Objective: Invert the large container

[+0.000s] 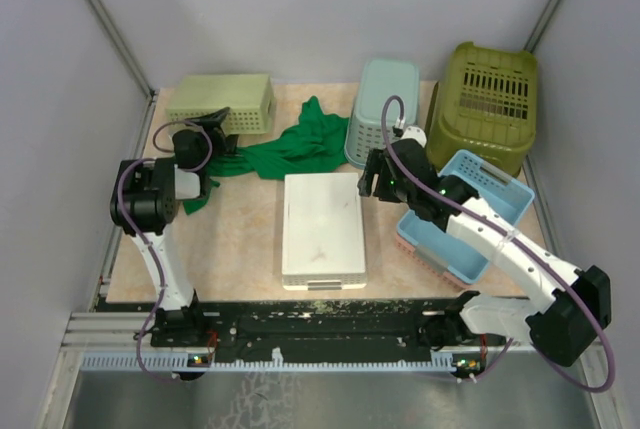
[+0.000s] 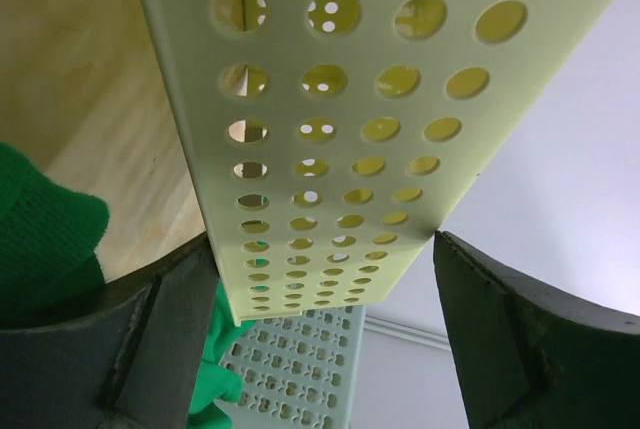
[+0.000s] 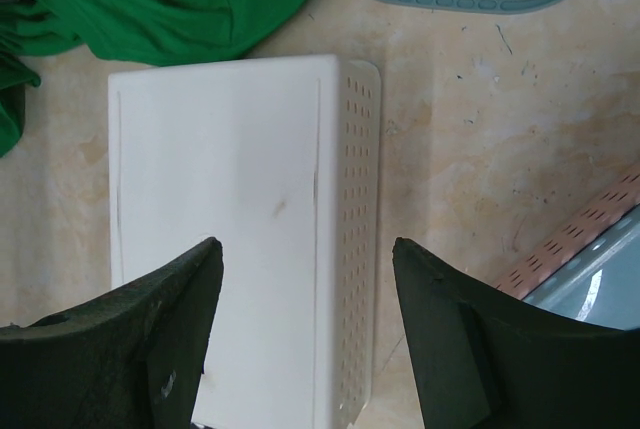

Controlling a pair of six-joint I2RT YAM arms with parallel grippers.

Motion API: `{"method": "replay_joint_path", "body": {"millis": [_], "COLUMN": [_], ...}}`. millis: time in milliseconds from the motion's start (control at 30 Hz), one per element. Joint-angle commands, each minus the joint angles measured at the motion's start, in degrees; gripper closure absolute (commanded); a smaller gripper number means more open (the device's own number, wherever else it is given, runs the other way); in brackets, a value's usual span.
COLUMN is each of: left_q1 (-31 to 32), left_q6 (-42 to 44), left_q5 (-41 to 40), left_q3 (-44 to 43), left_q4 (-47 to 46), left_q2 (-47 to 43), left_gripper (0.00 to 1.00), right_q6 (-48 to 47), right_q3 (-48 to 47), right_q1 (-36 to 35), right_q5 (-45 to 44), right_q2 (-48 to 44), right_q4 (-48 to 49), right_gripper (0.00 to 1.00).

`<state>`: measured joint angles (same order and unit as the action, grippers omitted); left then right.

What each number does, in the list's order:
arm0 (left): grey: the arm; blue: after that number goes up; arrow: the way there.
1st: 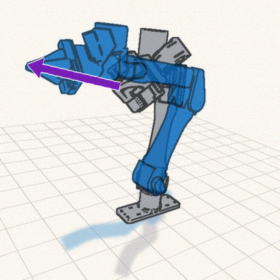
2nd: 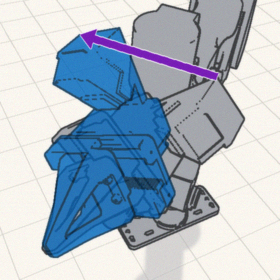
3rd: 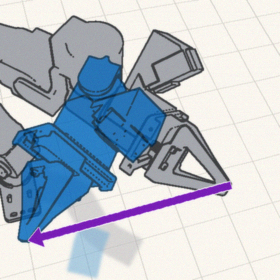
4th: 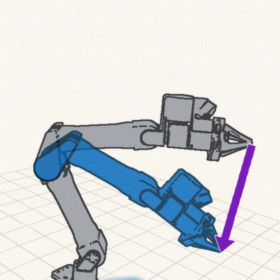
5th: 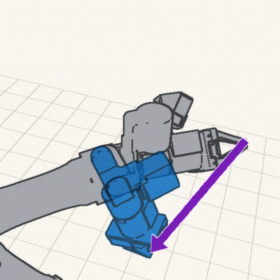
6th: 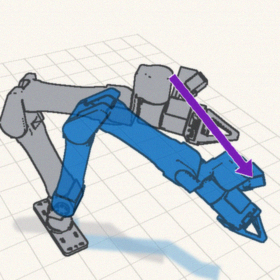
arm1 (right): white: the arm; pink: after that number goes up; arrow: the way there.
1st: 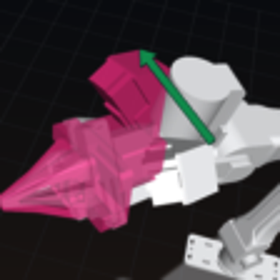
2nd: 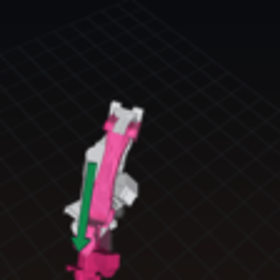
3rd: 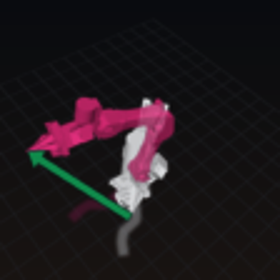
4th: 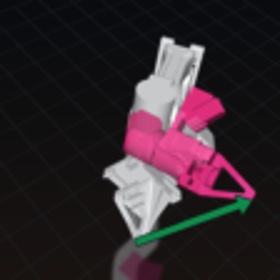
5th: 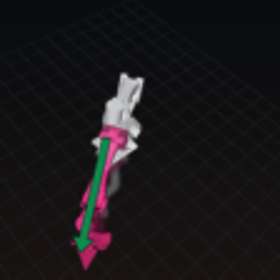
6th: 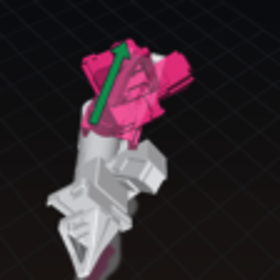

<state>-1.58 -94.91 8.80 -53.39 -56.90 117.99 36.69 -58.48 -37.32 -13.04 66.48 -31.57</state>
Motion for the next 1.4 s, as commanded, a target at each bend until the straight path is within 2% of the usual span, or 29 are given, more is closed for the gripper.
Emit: {"method": "replay_joint_path", "body": {"millis": [0,67,167,267,533,1167,1300,1367], "left_q1": [0.23,0.14,0.02,-0.11,-0.26,-0.88,-0.39,0.47], "left_q6": [0.00,0.49,1.32,2.64,4.16,17.06,24.71,31.38], "left_q5": [1.44,1.99,3.75,5.57,7.68,8.03,7.72,7.26], "left_q3": [-2.55,-3.80,-8.25,-12.51,-17.31,-20.11,-21.08,-21.42], "left_q4": [6.15,10.10,20.71,29.87,41.55,46.94,49.51,51.13], "left_q2": [-2.95,-3.70,-4.66,-4.62,-4.53,-9.98,-13.04,-15.29], "left_gripper": [0.08,0.06,0.01,0.00,0.00,0.00,0.01,0.00], "right_q6": [0.73,0.80,0.81,0.91,1.30,1.94,1.91,1.76], "right_q3": [-0.17,0.01,-0.05,0.14,0.67,1.70,1.79,1.87], "right_q1": [0.49,0.45,0.48,0.49,0.49,0.49,0.45,0.49], "right_q5": [-0.95,-0.97,-1.01,-0.96,-0.82,0.21,0.51,0.92], "right_q2": [-2.23,-2.46,-2.71,-3.05,-3.72,-4.71,-4.78,-4.71], "right_q4": [0.98,0.98,0.89,0.96,1.05,1.95,2.32,2.76], "right_gripper": [0.31,0.31,0.31,0.31,0.31,0.31,0.31,0.31]}}
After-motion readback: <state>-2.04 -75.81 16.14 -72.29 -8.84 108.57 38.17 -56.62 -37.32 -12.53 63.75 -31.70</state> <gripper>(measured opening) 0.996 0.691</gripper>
